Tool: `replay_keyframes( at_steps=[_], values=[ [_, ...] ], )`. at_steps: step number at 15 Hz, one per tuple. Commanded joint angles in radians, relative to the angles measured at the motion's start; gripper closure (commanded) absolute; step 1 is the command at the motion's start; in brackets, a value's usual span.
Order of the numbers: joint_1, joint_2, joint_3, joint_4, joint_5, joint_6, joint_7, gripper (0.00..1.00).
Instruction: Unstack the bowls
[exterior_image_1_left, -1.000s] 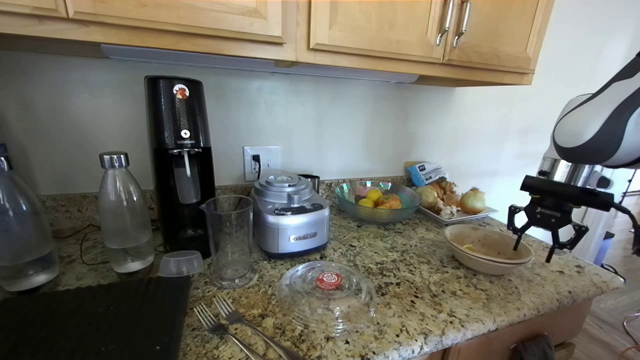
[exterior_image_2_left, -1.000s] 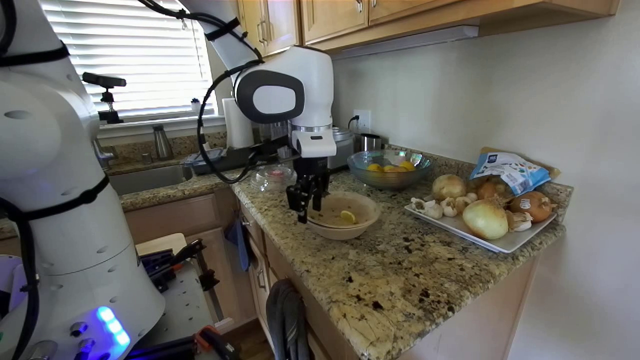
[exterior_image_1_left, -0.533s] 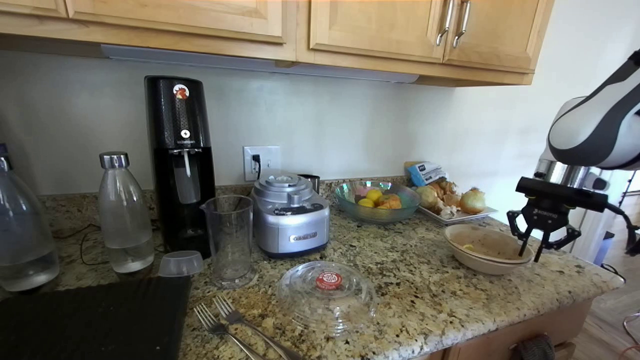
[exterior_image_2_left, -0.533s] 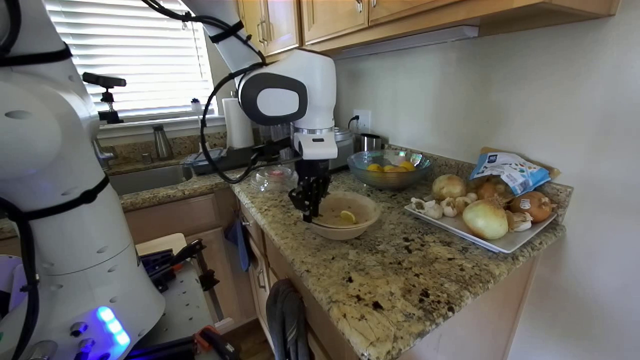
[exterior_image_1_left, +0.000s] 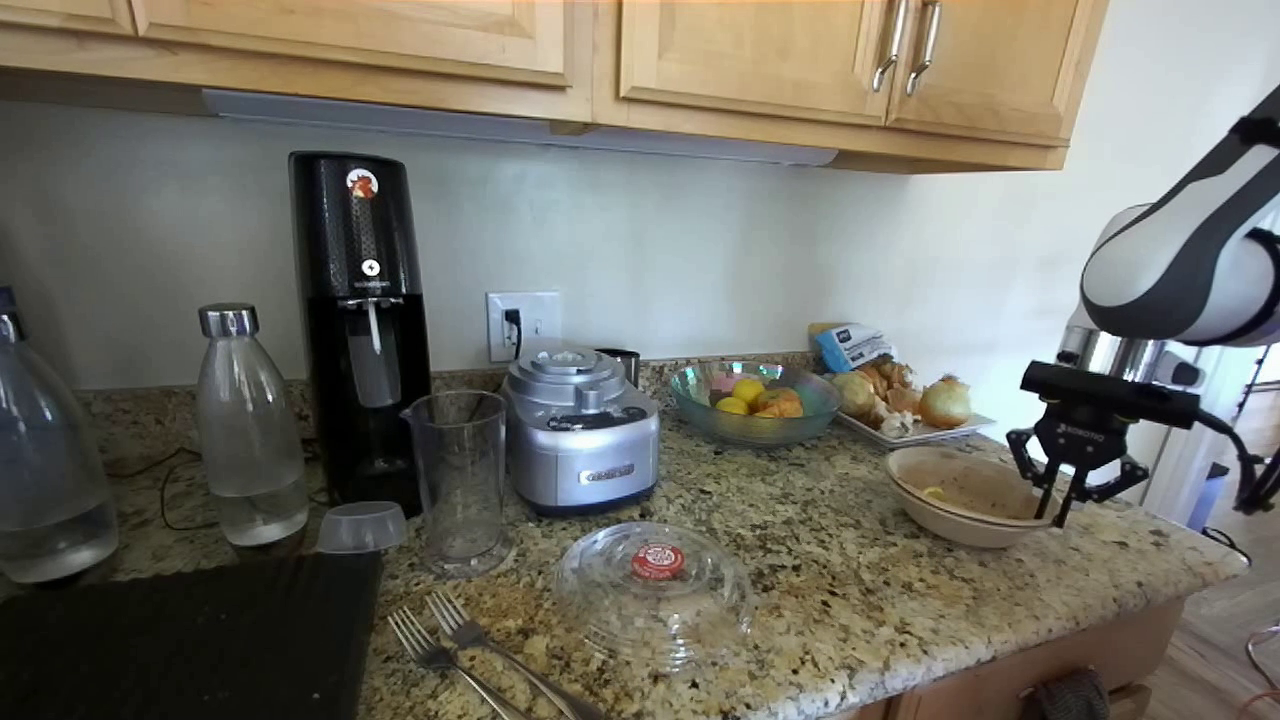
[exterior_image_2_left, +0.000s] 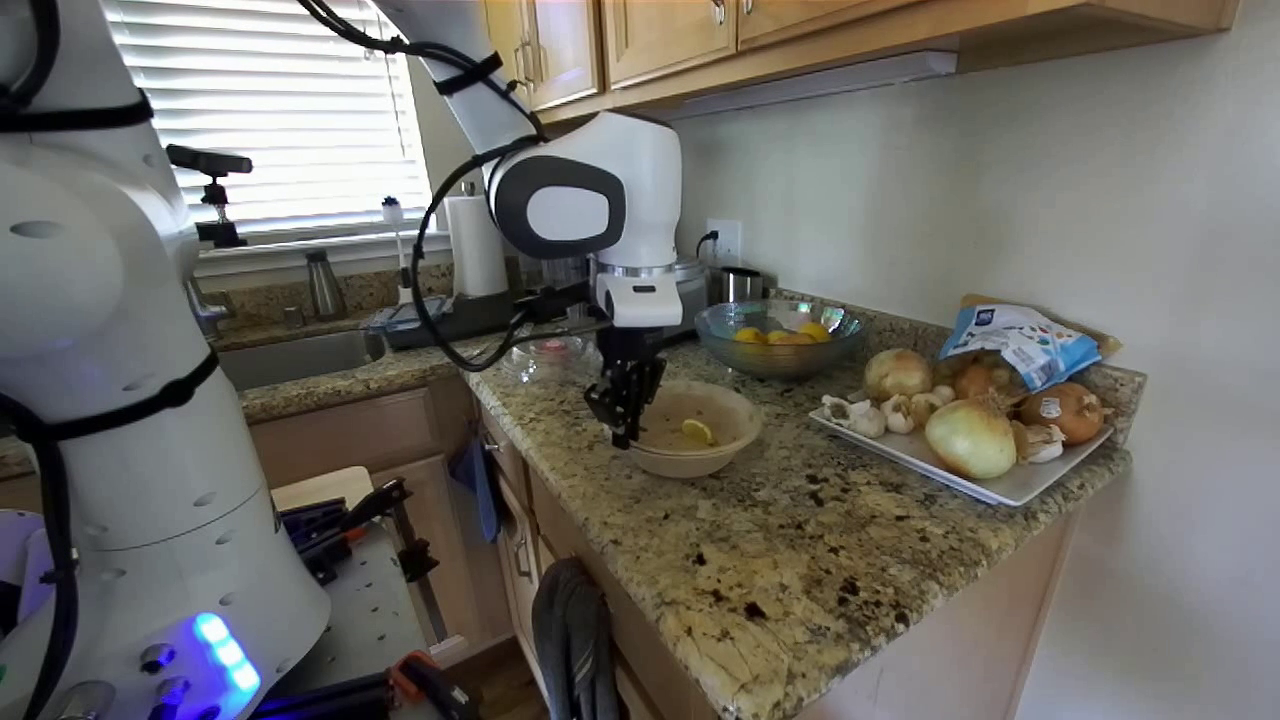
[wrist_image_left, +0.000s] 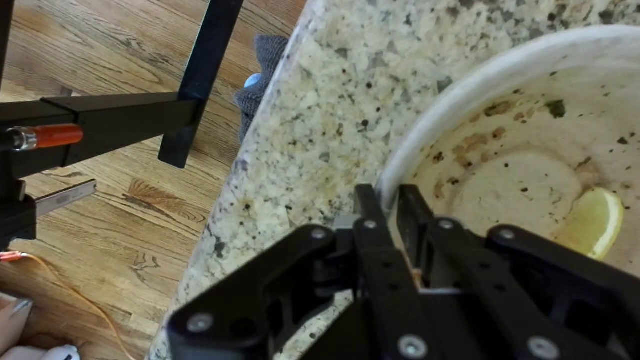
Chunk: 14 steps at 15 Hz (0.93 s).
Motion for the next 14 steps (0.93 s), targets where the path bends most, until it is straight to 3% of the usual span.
replay_keyframes(
  at_steps=[1,14],
  values=[
    [0.015,-0.004,-0.009,0.014,0.000,-0.033,0.032,0.97],
    [-0.001,-0.051,-0.032,0.028,0.005,-0.105,-0.007,0.94]
  ],
)
